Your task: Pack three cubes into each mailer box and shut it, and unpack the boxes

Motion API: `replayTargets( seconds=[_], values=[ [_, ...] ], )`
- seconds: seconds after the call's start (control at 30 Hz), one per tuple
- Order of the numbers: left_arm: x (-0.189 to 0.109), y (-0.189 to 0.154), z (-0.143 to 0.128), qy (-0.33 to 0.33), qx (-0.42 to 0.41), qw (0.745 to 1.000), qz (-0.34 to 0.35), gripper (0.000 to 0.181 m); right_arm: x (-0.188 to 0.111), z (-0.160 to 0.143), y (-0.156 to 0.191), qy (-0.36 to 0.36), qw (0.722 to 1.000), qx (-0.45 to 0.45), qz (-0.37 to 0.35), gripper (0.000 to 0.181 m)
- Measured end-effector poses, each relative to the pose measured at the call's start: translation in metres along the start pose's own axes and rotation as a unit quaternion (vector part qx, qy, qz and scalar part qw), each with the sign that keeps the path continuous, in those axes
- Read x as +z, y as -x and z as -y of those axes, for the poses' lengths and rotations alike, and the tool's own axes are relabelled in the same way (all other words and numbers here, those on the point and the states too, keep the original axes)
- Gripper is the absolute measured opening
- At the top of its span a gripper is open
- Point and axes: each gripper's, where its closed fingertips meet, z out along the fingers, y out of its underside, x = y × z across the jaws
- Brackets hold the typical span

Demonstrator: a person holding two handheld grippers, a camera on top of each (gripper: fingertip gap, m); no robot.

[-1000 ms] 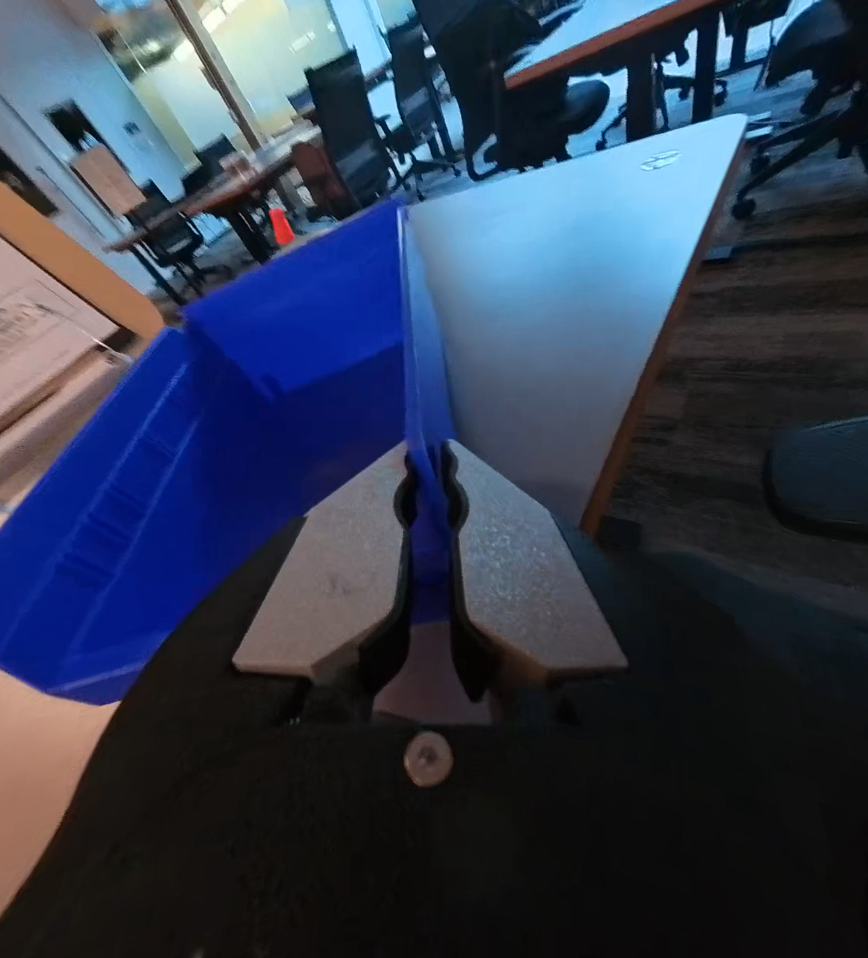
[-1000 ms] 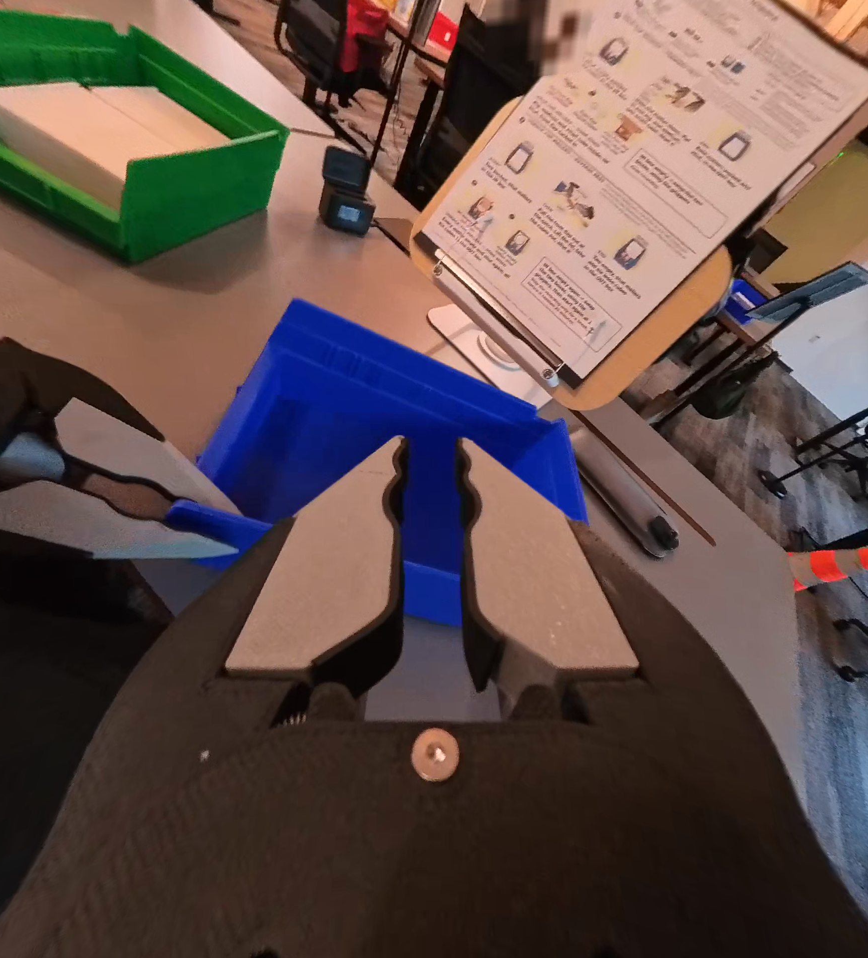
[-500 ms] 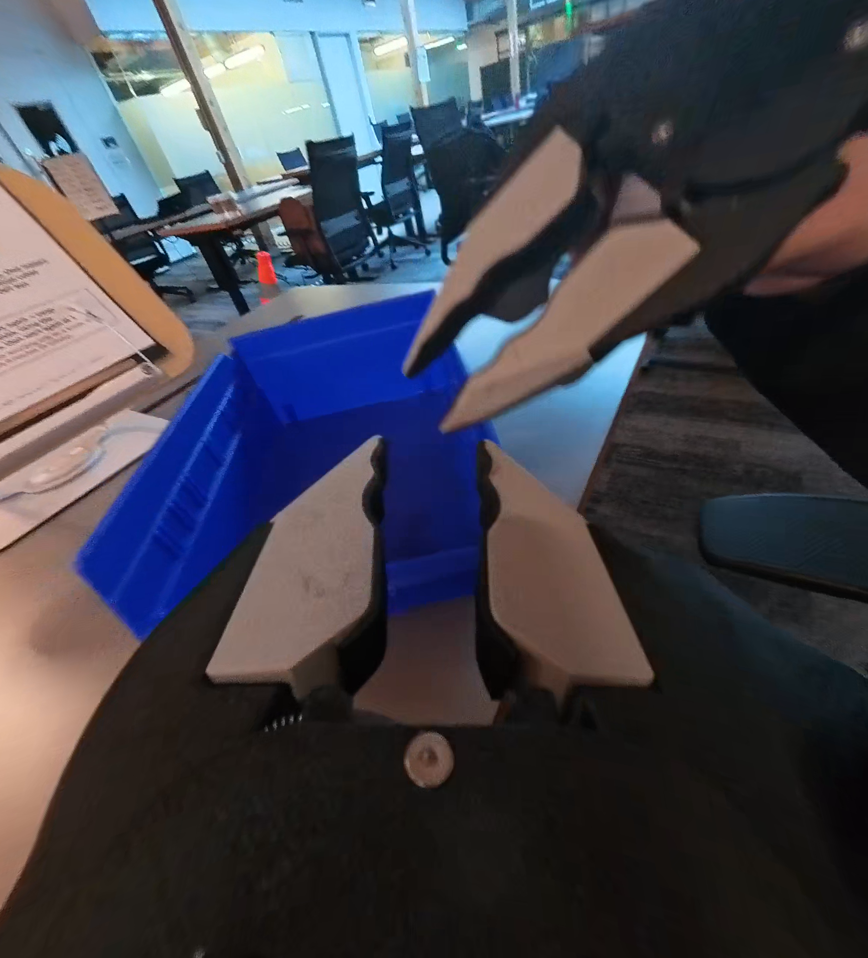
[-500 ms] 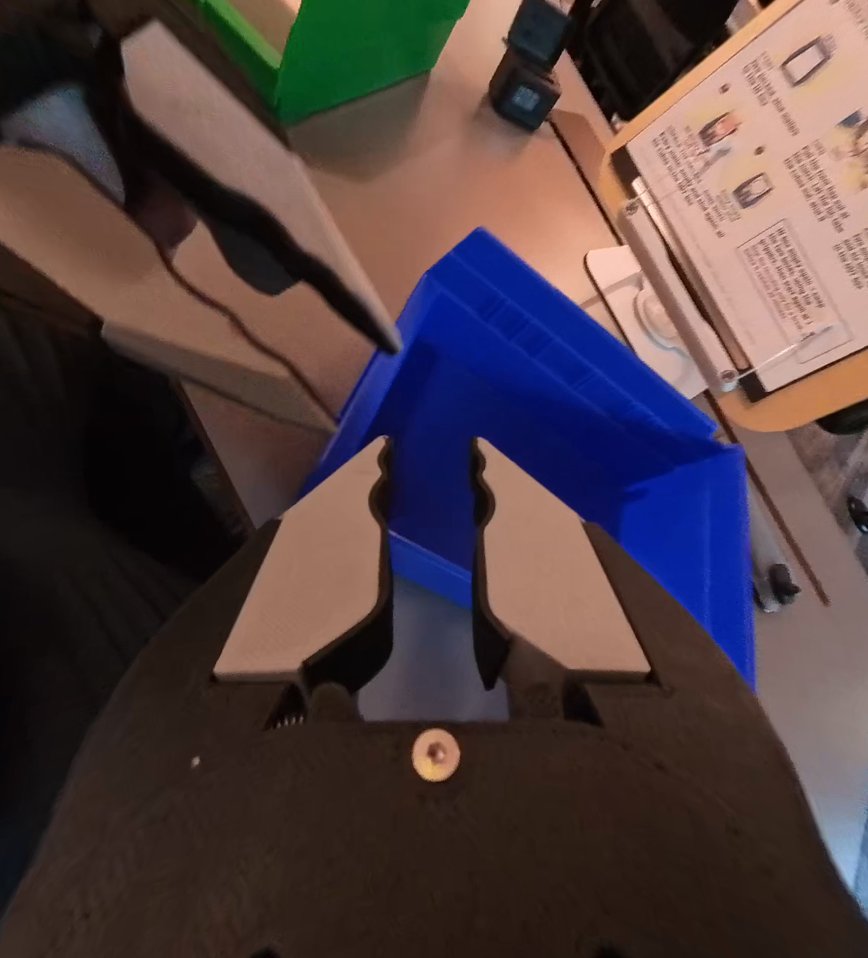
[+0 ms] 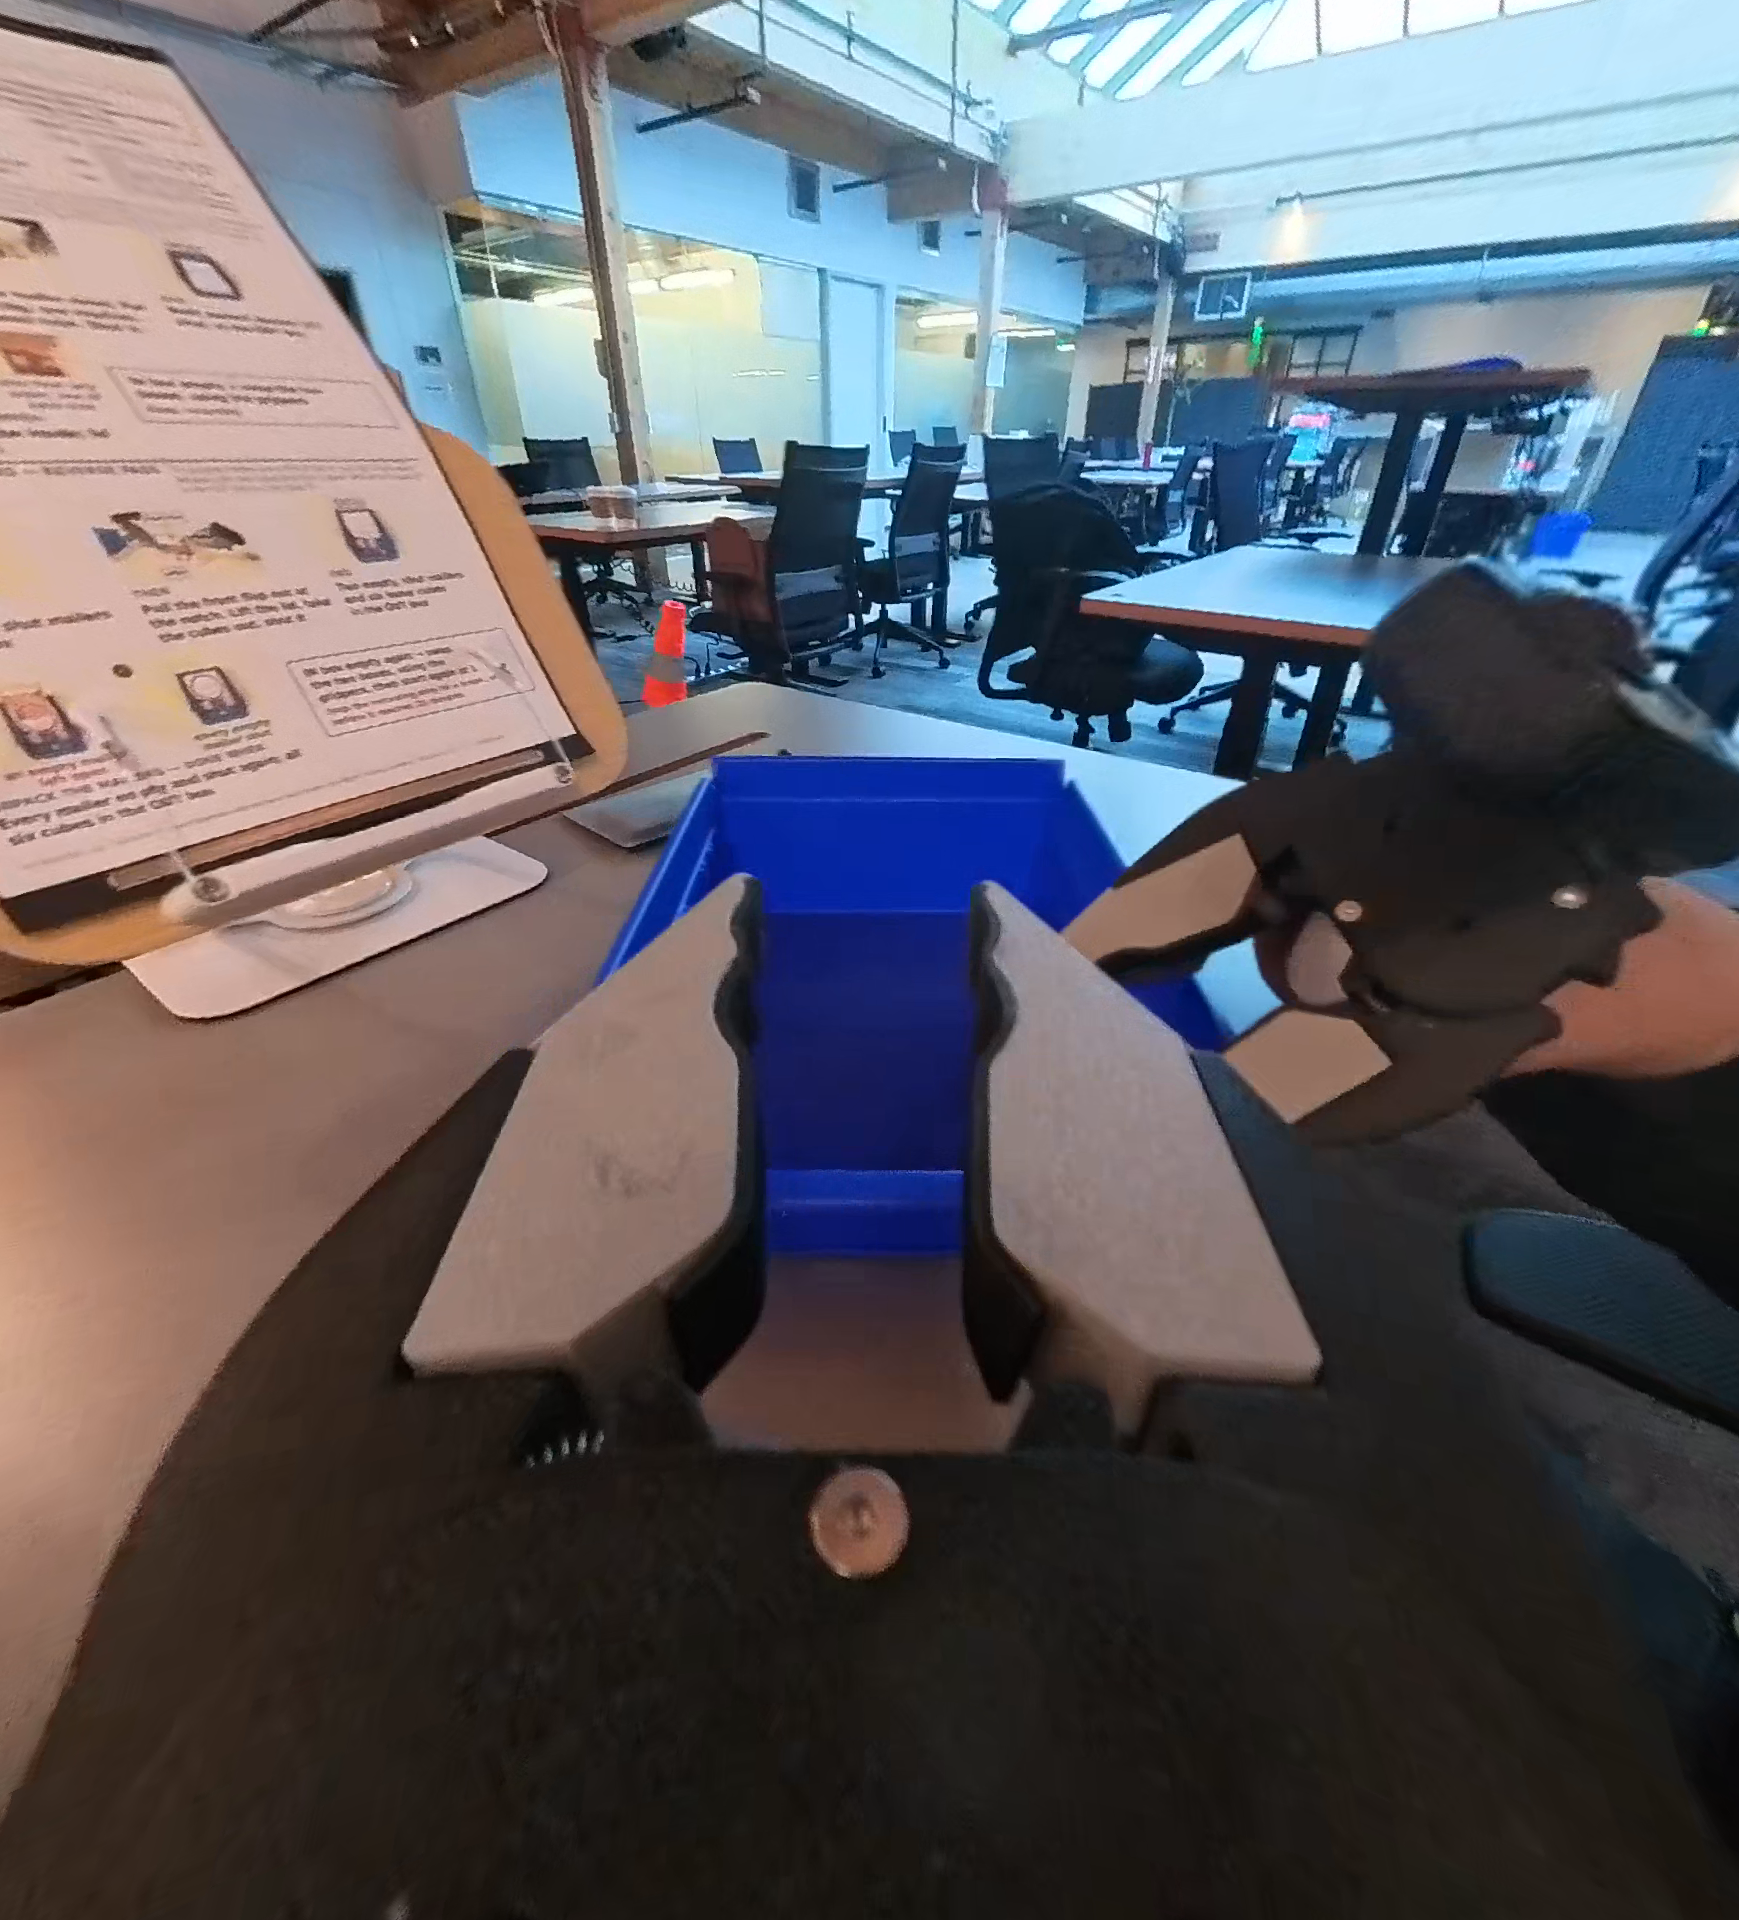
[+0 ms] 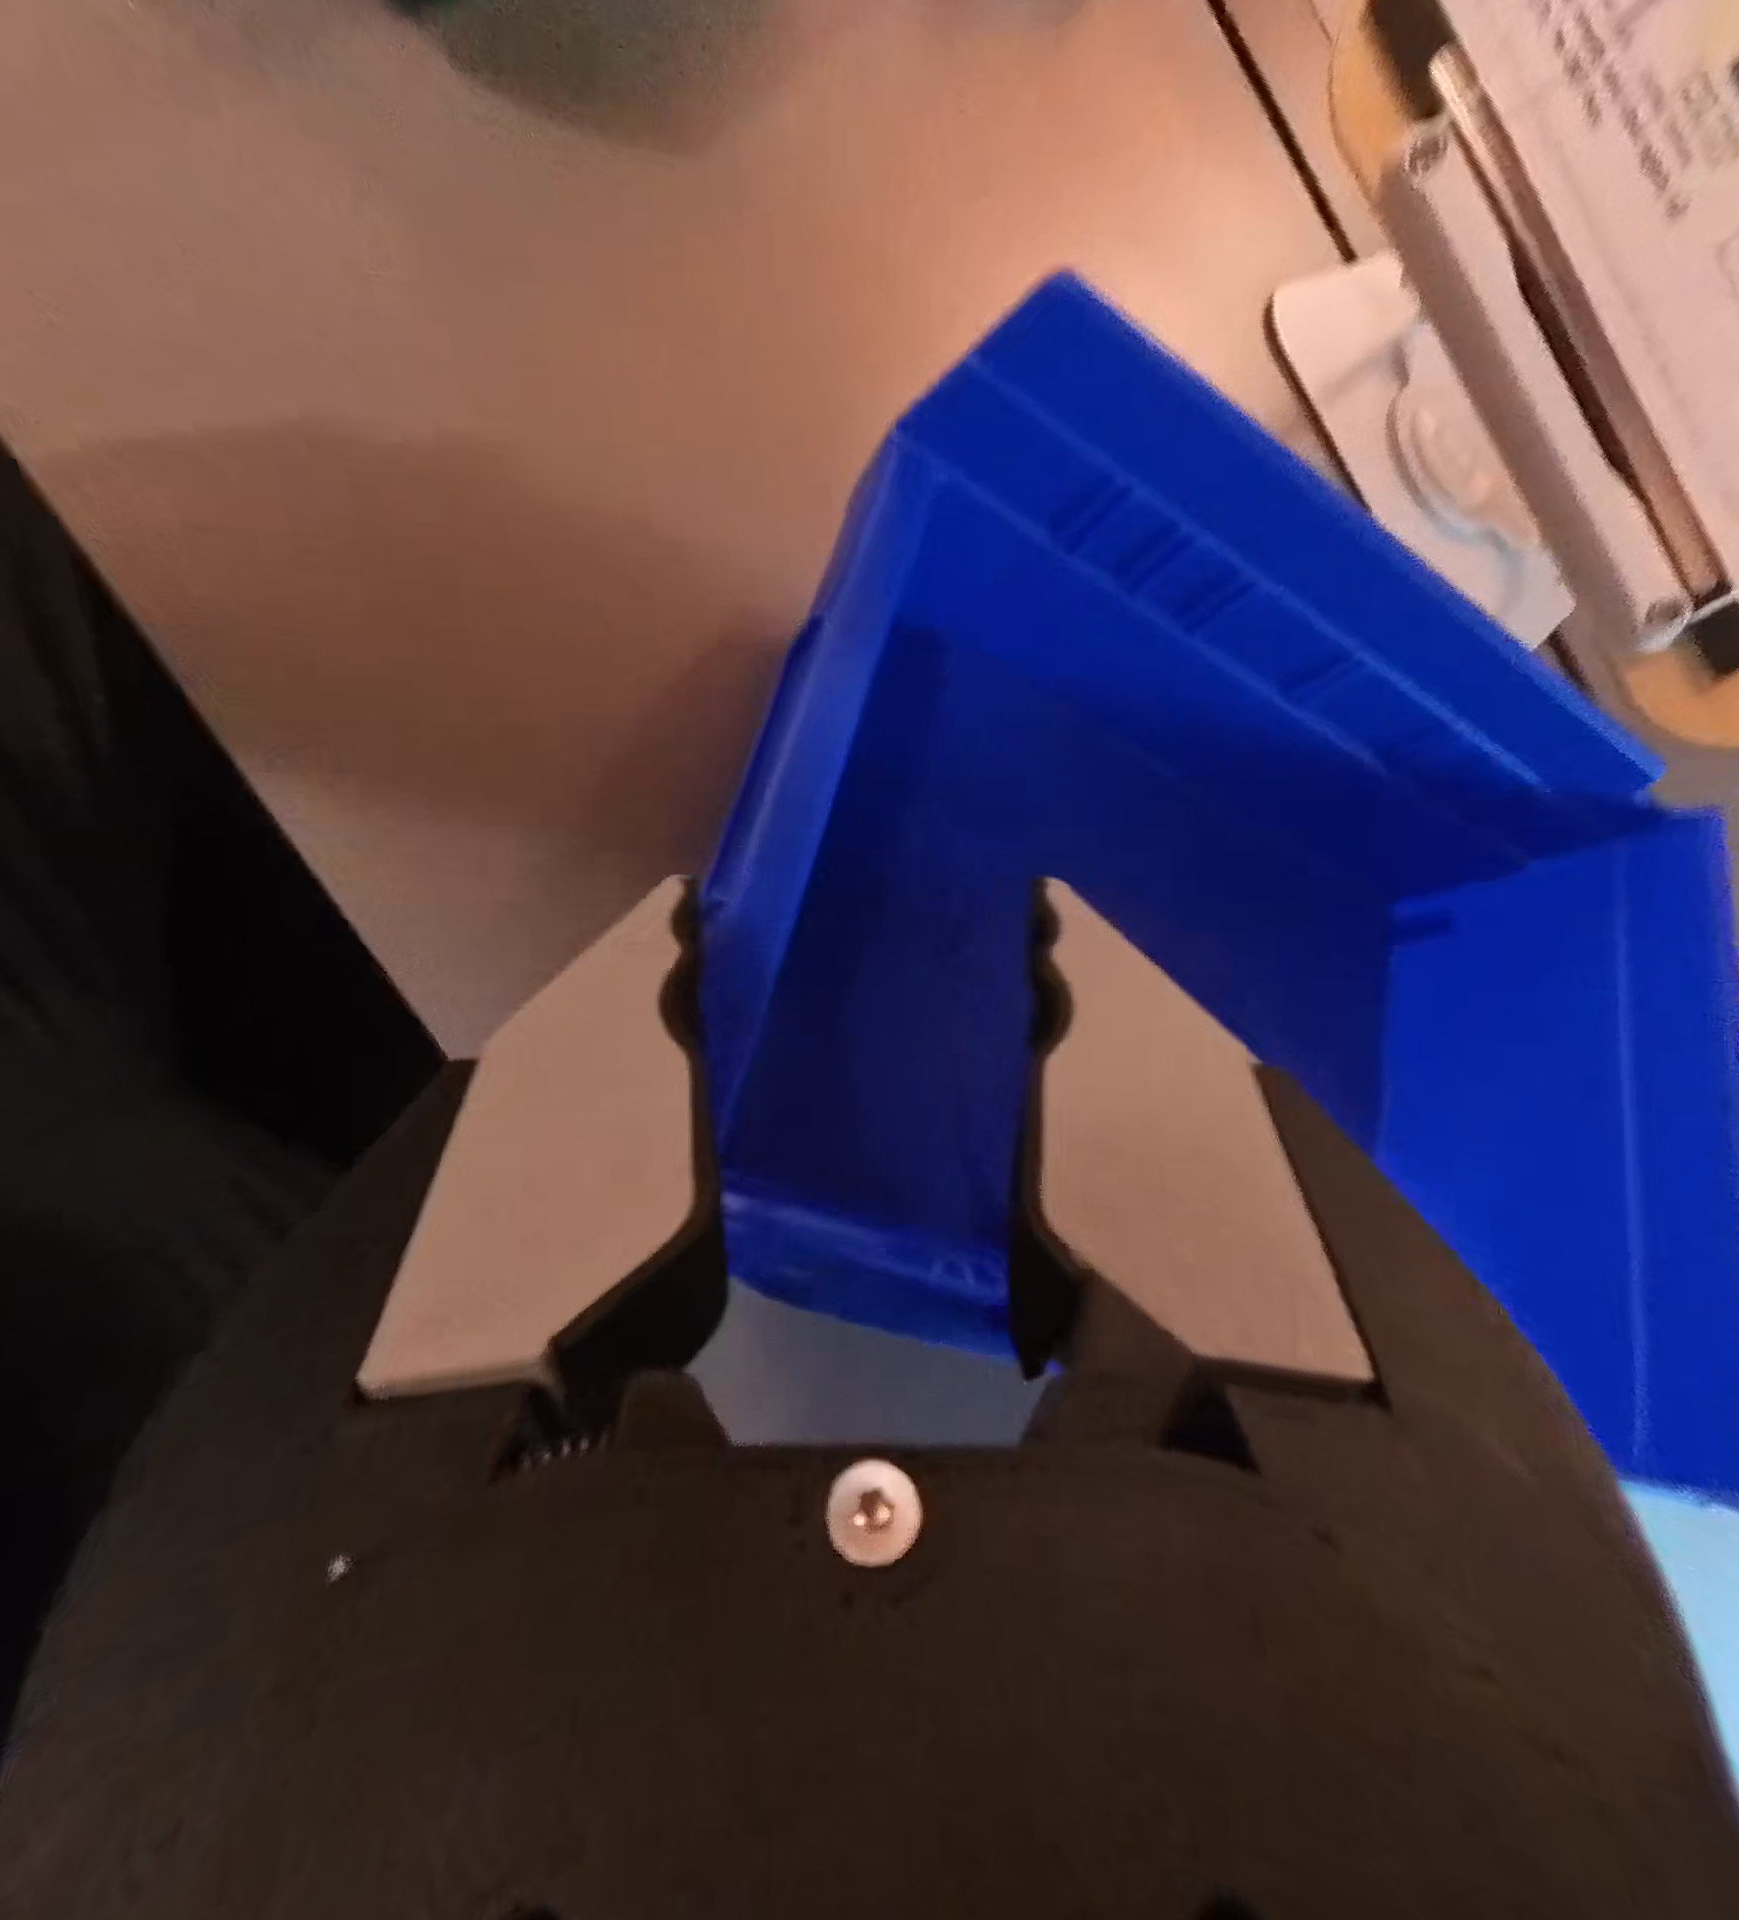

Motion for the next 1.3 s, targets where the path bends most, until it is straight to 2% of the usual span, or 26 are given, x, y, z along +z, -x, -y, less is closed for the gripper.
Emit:
replayTargets(
  seconds=[0.07,0.17,0.23,0.33,0.37,0.4,0.47,0.53,0.63,0.7,0.77,0.87,0.93,1.0,1.07,1.13,1.17,1.23,1.3],
  values=[
    [-0.005,0.013,0.004,-0.011,-0.006,1.0,0.012,0.038,0.0,-0.009,-0.008,0.011,1.0,0.027,0.007,0.071],
    [-0.01,0.029,0.008,-0.015,-0.014,1.0,0.022,0.04,-0.012,-0.04,-0.037,0.055,0.997,0.042,-0.028,0.064],
    [-0.014,0.04,0.009,-0.014,-0.021,0.999,0.03,0.044,-0.026,-0.072,-0.071,0.09,0.991,0.062,-0.08,0.052],
    [-0.021,0.053,0.012,-0.022,-0.033,0.998,0.039,0.045,-0.051,-0.137,-0.133,0.143,0.964,0.146,-0.169,0.05],
    [-0.023,0.057,0.013,-0.025,-0.039,0.998,0.04,0.045,-0.057,-0.152,-0.148,0.138,0.955,0.184,-0.187,0.038],
    [-0.025,0.06,0.014,-0.027,-0.043,0.998,0.041,0.046,-0.061,-0.159,-0.156,0.123,0.949,0.223,-0.184,0.044],
    [-0.028,0.068,0.013,-0.024,-0.049,0.997,0.049,0.049,-0.067,-0.158,-0.157,0.087,0.946,0.276,-0.148,0.071],
    [-0.031,0.077,0.011,-0.016,-0.054,0.997,0.061,0.054,-0.075,-0.133,-0.154,0.014,0.95,0.288,-0.116,0.056],
    [-0.039,0.093,0.008,-0.013,-0.065,0.995,0.081,0.057,-0.084,-0.076,-0.127,-0.115,0.949,0.294,-0.005,0.067],
    [-0.045,0.104,0.009,-0.017,-0.074,0.993,0.096,0.06,-0.087,-0.046,-0.106,-0.172,0.939,0.292,0.065,0.075],
    [-0.053,0.115,0.01,-0.022,-0.077,0.99,0.112,0.061,-0.079,-0.03,-0.093,-0.193,0.93,0.297,0.096,0.09],
    [-0.059,0.123,0.009,-0.022,-0.091,0.989,0.118,0.061,-0.046,-0.02,-0.082,-0.176,0.935,0.297,0.079,0.104],
    [-0.06,0.122,0.009,-0.025,-0.102,0.988,0.11,0.062,-0.022,-0.024,-0.078,-0.139,0.949,0.279,0.041,0.098],
    [-0.06,0.121,0.01,-0.025,-0.103,0.989,0.107,0.063,-0.004,-0.036,-0.082,-0.094,0.963,0.25,-0.018,0.085],
    [-0.06,0.122,0.009,-0.021,-0.097,0.989,0.111,0.064,0.004,-0.043,-0.082,-0.074,0.969,0.233,-0.031,0.077],
    [-0.06,0.123,0.009,-0.021,-0.097,0.989,0.111,0.064,0.004,-0.045,-0.075,-0.07,0.968,0.242,0.009,0.046],
    [-0.061,0.123,0.009,-0.022,-0.101,0.989,0.108,0.065,0.003,-0.049,-0.075,-0.06,0.968,0.243,0.017,0.042],
    [-0.062,0.125,0.009,-0.024,-0.106,0.988,0.107,0.065,-0.002,-0.065,-0.085,-0.029,0.972,0.232,-0.005,0.033],
    [-0.065,0.128,0.009,-0.024,-0.109,0.988,0.109,0.066,-0.013,-0.091,-0.106,0.018,0.975,0.21,-0.065,0.013]
  ],
)
